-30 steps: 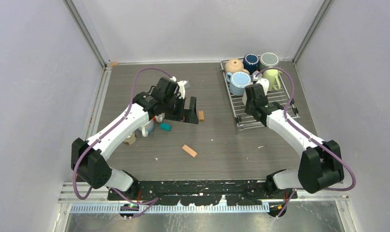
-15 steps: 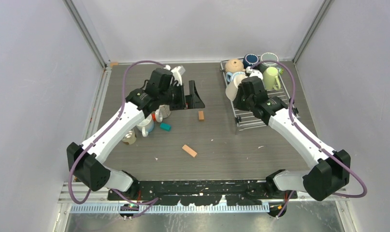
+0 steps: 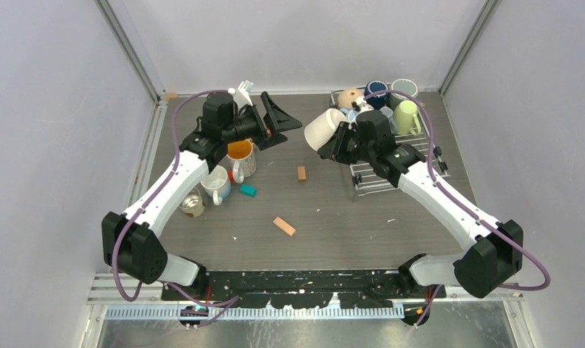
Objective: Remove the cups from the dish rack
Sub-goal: Unload the cup from the dish rack, then place the cup at the center of the board.
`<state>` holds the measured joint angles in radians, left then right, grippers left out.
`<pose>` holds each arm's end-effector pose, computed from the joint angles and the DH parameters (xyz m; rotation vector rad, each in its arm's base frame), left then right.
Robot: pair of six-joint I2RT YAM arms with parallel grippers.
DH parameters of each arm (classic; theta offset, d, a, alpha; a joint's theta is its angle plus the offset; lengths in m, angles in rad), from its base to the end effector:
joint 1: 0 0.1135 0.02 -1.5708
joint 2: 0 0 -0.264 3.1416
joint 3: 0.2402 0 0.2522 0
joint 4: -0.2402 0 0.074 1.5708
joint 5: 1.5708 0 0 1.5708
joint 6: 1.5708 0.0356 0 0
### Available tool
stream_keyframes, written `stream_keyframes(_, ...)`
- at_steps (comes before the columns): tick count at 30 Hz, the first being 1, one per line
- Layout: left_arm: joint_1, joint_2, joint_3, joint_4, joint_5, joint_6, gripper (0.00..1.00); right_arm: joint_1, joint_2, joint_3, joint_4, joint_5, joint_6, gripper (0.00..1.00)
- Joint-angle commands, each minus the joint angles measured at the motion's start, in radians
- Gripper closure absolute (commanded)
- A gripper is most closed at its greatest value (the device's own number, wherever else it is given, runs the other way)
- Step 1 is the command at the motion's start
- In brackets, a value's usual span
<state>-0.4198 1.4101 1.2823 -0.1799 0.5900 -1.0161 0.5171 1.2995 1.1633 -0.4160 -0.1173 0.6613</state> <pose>0.2906 -0.1514 0.3710 -0.1691 2.1240 -1.4769 0.2528 0.1486 0.3367 0.0877 2.2291 0.8007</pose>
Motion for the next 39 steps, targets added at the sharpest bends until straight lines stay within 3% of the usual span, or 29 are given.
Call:
stream_keyframes(1, 0.023, 0.006, -0.030, 0.196, 0.085, -0.124, 0.00, 0.003, -0.001, 0.080, 0.237, -0.137, 0.096, 0.99)
stream_keyframes(15, 0.046, 0.023, -0.075, 0.375, 0.138, -0.281, 0.02, 0.004, 0.009, 0.039, 0.413, -0.251, 0.241, 0.99)
stream_keyframes(20, 0.051, 0.031, -0.088, 0.476, 0.159, -0.353, 0.07, 0.004, 0.021, 0.032, 0.463, -0.299, 0.270, 0.99)
stream_keyframes(25, 0.053, 0.051, -0.107, 0.667, 0.177, -0.486, 0.17, 0.003, 0.039, 0.007, 0.556, -0.359, 0.335, 0.99)
stream_keyframes(30, 0.053, 0.081, -0.128, 0.858, 0.185, -0.646, 0.33, 0.004, 0.053, -0.015, 0.643, -0.401, 0.394, 0.99)
stream_keyframes(39, 0.053, 0.085, -0.123, 0.893, 0.192, -0.695, 0.55, 0.004, 0.068, -0.036, 0.716, -0.437, 0.434, 0.99)
